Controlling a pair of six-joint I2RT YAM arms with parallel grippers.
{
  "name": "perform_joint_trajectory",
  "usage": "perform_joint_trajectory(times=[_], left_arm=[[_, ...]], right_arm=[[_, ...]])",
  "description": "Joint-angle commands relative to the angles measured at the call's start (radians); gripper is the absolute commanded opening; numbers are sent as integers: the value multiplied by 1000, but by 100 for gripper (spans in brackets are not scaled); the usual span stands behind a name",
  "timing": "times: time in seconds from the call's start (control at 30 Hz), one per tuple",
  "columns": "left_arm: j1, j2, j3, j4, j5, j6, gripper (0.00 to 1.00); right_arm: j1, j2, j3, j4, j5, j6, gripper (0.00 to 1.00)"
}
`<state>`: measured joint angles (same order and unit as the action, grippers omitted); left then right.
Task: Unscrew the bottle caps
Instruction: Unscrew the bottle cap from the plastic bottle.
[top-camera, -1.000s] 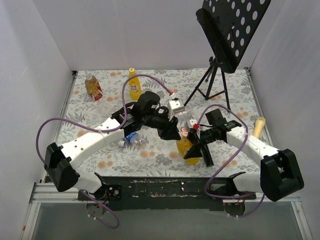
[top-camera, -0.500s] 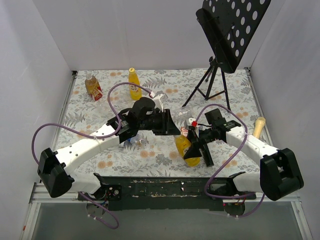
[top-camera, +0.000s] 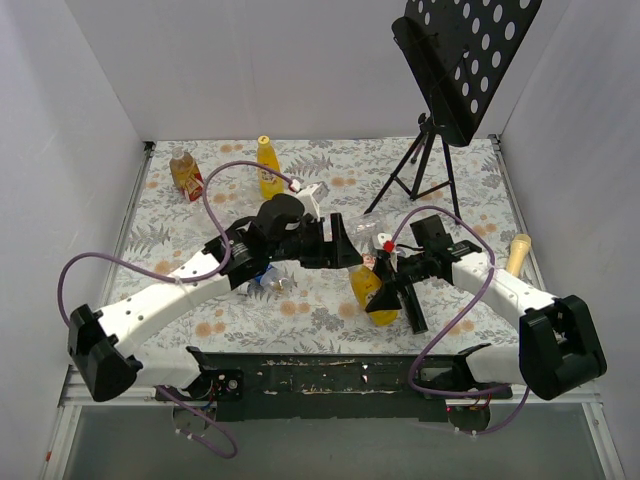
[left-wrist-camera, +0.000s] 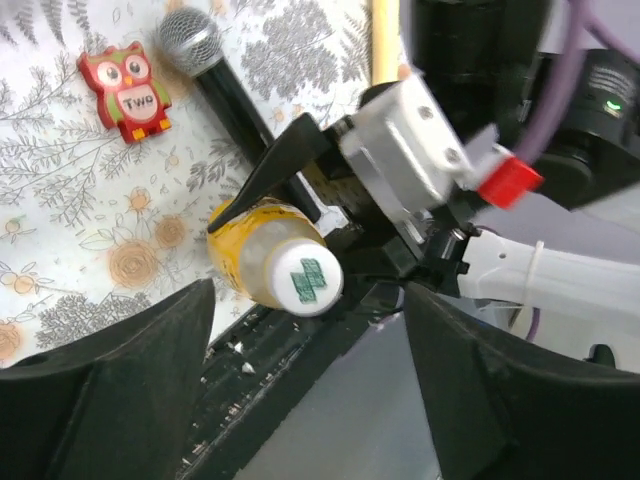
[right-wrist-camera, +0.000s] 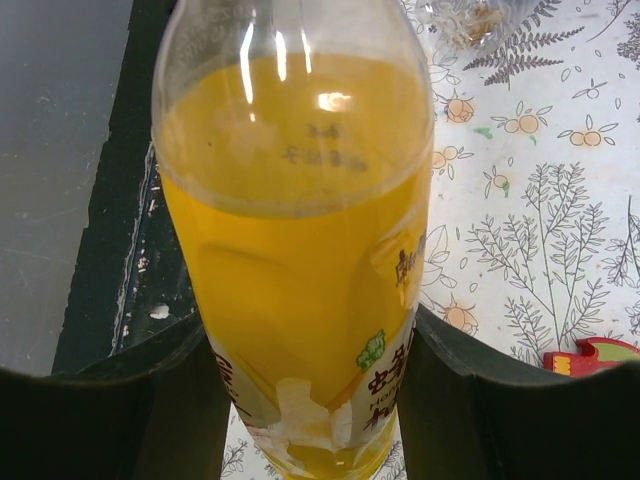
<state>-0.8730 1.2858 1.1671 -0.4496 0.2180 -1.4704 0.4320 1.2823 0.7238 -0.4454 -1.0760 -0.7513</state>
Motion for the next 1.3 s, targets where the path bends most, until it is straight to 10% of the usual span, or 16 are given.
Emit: perform_joint_trajectory(times=[0.0, 0.07, 0.2, 0.37, 0.67, 1.27], left_arm=[[0, -170, -30, 18, 43, 333, 83], [0, -213, -75, 38, 128, 497, 98], [0, -232, -158, 46, 420, 931, 98], [0, -152, -149, 95, 419, 1169, 96], [0, -10, -92, 166, 414, 1167, 67], [0, -8, -92, 227, 406, 1093, 42]], right_arm=[[-6, 8, 39, 13, -62, -23, 15], [-6, 12, 49, -30, -67, -75, 16], [-6, 22, 55, -81, -73, -158, 18], [-6, 28, 57, -111, -67, -203, 18], [-4, 57, 77, -153, -68, -230, 18], [-2, 63, 85, -164, -73, -240, 18]])
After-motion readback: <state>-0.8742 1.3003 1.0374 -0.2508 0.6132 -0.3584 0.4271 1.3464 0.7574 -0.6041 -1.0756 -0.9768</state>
